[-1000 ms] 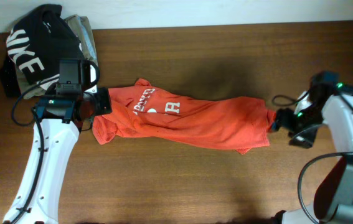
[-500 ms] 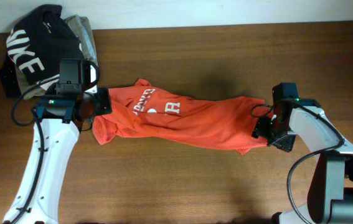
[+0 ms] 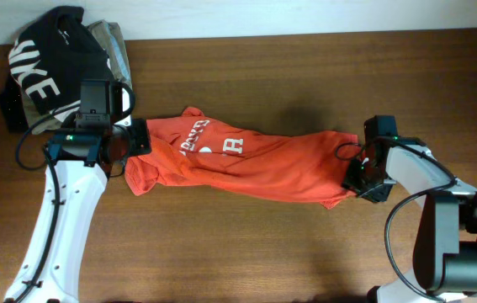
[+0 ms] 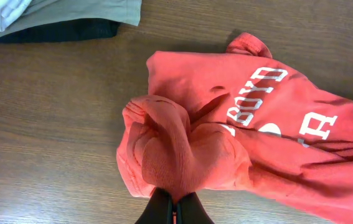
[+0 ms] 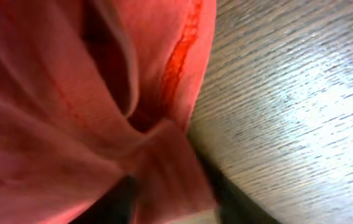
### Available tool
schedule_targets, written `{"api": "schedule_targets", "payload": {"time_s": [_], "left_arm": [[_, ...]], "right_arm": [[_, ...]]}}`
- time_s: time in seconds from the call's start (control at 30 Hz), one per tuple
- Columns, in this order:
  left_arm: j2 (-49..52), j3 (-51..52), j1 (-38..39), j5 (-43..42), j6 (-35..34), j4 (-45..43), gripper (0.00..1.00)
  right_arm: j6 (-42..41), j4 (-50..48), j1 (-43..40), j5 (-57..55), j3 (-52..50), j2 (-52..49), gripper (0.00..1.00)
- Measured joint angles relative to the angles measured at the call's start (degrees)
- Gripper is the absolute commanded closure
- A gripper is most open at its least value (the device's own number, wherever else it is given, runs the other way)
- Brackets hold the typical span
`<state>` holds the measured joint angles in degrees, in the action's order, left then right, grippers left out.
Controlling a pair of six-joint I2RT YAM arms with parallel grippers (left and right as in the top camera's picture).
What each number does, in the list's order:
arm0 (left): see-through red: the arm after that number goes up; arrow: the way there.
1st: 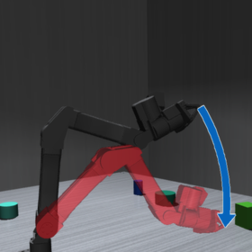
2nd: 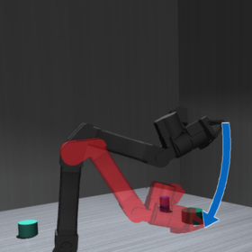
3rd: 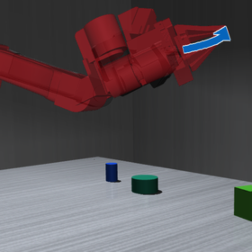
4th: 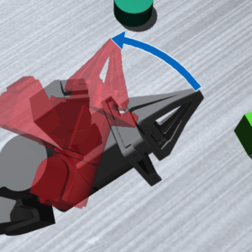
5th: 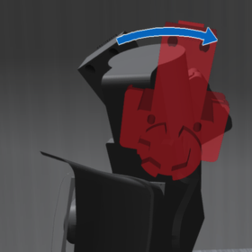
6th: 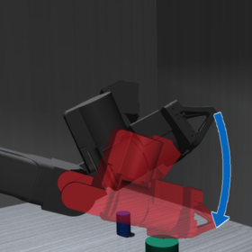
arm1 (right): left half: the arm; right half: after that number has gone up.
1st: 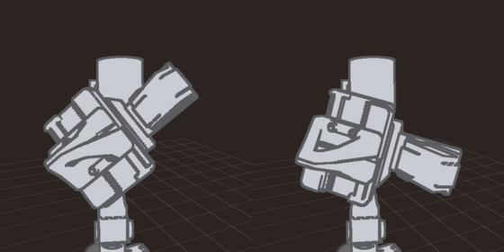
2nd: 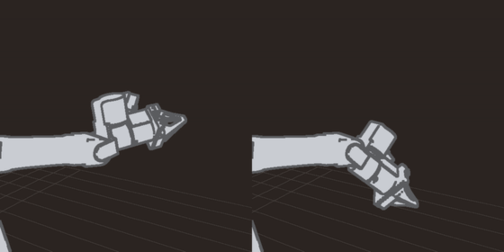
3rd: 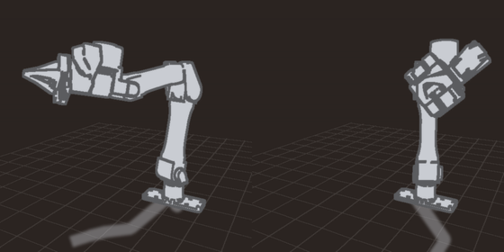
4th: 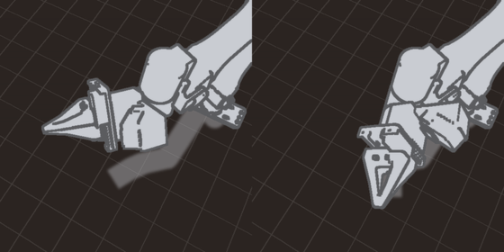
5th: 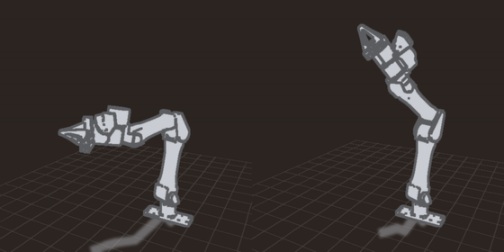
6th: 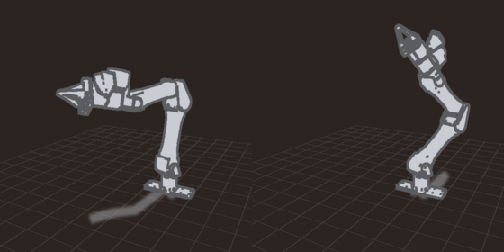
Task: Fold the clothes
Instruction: 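Pull the shirt taut between both grippers, stretching it left-right, then lift the shirt with both grippers and lay it flat on the table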
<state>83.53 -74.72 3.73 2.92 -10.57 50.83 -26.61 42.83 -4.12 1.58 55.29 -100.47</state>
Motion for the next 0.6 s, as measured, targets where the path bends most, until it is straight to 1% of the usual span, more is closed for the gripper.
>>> {"api": "schedule_targets", "payload": {"time_s": [0.03,0.17,0.27,0.33,0.4,0.43,0.5,0.6], "left_arm": [[0.0,0.0,0.0,0.0,0.0,0.0,1.0],[0.0,0.0,0.0,-0.02,0.0,-0.46,1.0],[-0.46,0.0,0.0,-0.85,0.0,-1.2,1.0],[-3.98,0.17,0.0,-1.75,0.0,-2.1,1.0],[-10.84,0.28,0.0,-2.32,-0.02,-2.43,1.0],[-15.23,0.28,0.0,-2.54,-0.02,-2.56,1.0],[-26.32,0.22,0.0,-2.75,-0.94,-2.62,1.0],[-37.4,0.17,0.0,-2.78,-1.86,-2.6,1.0]], "right_arm": [[-0.42,-0.15,0.0,0.2,0.02,-0.02,0.96],[-2.58,0.61,0.22,0.85,0.57,-0.13,0.96],[-3.41,8.61,0.22,0.35,3.72,0.22,0.96],[-3.5,14.91,0.22,0.07,9.33,4.72,0.96],[-3.54,18.84,0.22,-0.09,13.57,10.34,0.96],[-3.58,21.03,0.22,-0.07,15.87,14.91,0.96],[-3.56,24.39,0.22,-0.04,19.19,23.43,0.96],[-3.58,29.24,0.22,-0.04,22.4,32.98,0.96]]}}
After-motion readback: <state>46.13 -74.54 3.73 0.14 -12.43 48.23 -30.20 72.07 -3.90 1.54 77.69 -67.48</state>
